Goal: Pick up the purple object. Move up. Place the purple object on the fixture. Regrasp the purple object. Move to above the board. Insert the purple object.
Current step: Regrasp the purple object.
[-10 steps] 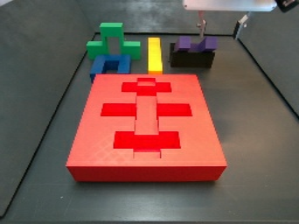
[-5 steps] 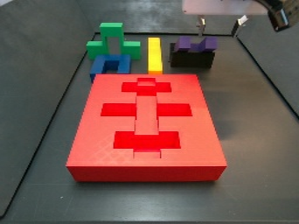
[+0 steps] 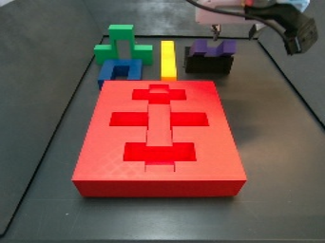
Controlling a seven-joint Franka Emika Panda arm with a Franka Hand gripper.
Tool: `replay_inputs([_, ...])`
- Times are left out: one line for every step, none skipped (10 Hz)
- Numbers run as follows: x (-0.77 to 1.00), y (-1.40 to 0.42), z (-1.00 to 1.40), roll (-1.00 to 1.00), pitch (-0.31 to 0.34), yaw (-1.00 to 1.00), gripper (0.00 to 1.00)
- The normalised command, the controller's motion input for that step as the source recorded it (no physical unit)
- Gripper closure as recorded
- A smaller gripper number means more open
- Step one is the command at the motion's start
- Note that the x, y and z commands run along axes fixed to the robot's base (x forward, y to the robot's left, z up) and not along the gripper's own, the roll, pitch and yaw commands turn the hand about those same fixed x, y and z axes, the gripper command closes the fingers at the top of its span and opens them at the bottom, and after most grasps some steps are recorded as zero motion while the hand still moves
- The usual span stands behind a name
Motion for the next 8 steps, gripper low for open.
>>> replay_inputs([0.0, -0.25, -0.17, 0.91, 0.009, 0.21, 0.0])
replay_inputs([0.0, -0.25, -0.22, 0.9, 0.026, 0.21, 0.0])
replay_inputs([0.0, -0.23, -0.2, 0.86, 0.037, 0.21, 0.0])
replay_inputs([0.0, -0.11, 0.0, 0.49, 0.134, 0.1, 0.0])
replay_inputs([0.0, -0.07, 0.0, 0.37, 0.051, 0.0, 0.0])
replay_inputs([0.06, 0.0, -0.03, 0.25, 0.091, 0.05, 0.0])
replay_inputs([0.37, 0.0, -0.08, 0.24, 0.183, 0.2, 0.0])
replay_inputs([0.52, 0.0, -0.15, 0.0, 0.123, 0.4, 0.0])
